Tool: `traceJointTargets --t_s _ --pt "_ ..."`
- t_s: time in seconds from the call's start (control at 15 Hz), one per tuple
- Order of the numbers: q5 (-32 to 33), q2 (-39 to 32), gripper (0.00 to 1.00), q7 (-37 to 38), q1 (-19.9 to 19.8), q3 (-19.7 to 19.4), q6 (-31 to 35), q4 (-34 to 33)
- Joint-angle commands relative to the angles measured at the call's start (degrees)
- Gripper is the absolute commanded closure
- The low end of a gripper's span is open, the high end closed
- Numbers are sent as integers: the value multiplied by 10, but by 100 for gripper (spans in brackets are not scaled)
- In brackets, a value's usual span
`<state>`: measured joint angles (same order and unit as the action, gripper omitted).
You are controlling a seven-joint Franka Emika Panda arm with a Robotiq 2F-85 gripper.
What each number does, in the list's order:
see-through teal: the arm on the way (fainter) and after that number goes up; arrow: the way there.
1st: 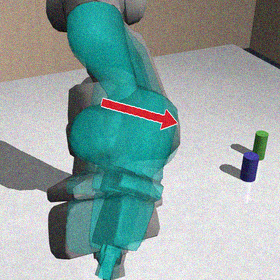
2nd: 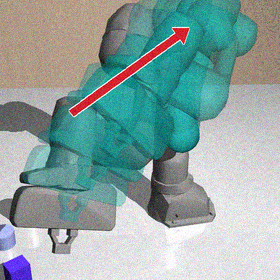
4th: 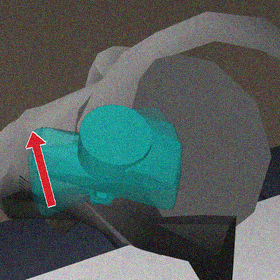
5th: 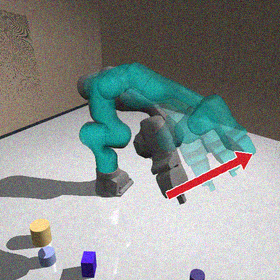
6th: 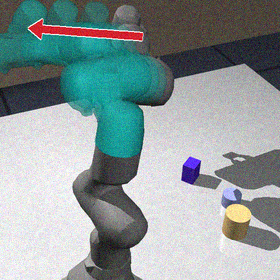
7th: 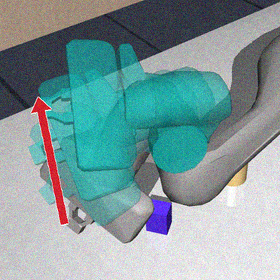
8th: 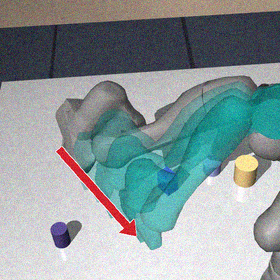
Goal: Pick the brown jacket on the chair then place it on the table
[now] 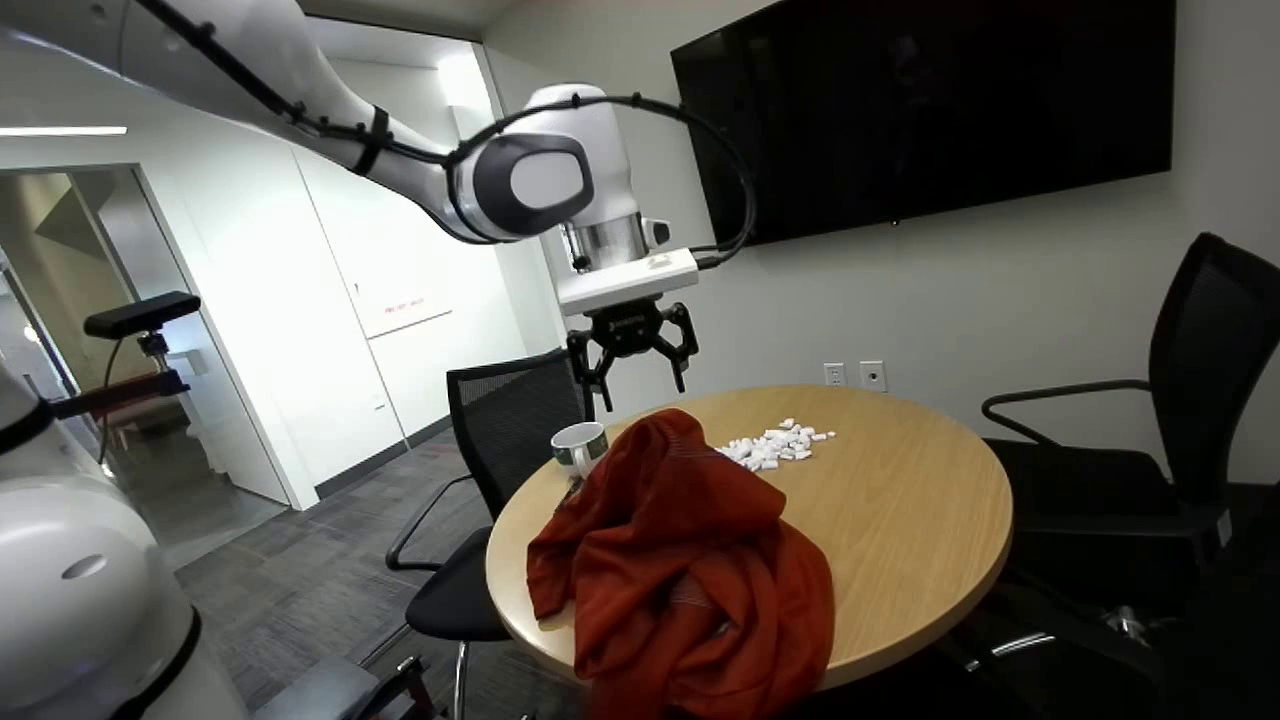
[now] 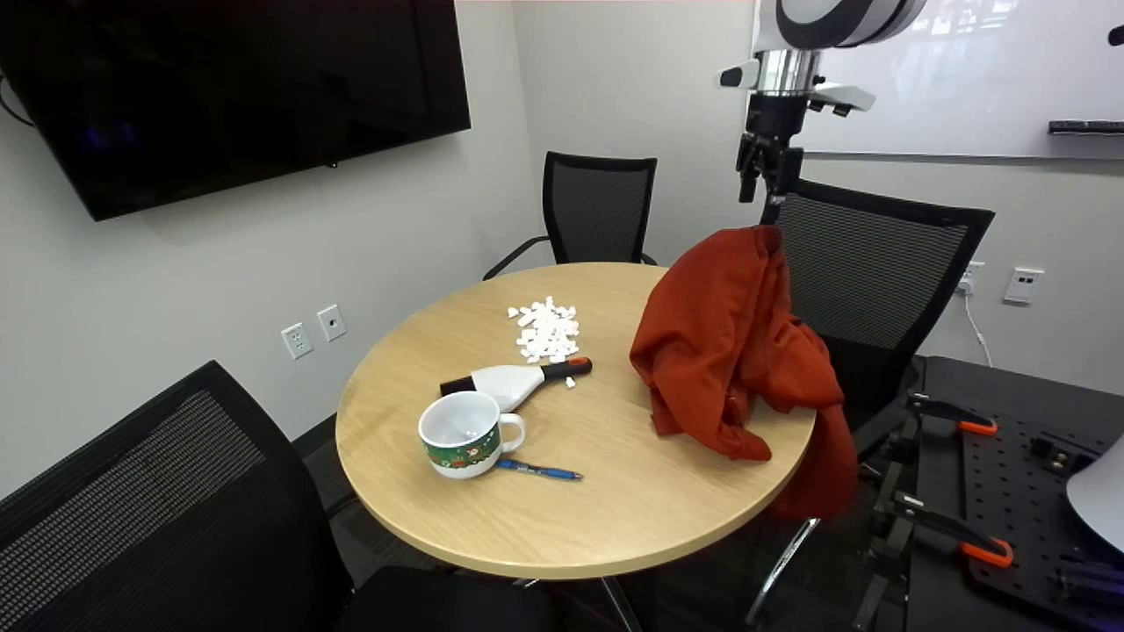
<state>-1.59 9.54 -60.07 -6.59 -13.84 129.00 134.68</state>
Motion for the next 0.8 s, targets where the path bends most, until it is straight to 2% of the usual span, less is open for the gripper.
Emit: traceJointTargets --t_s 0.0,0.27,0.33,0.73 --pt "47 77 0 50 -14 11 -125 -18" --pt "42 107 0 55 -8 3 -196 -48" --pt "35 100 0 40 -4 -3 -170 -36" --pt "35 99 0 40 -4 -3 -174 -36"
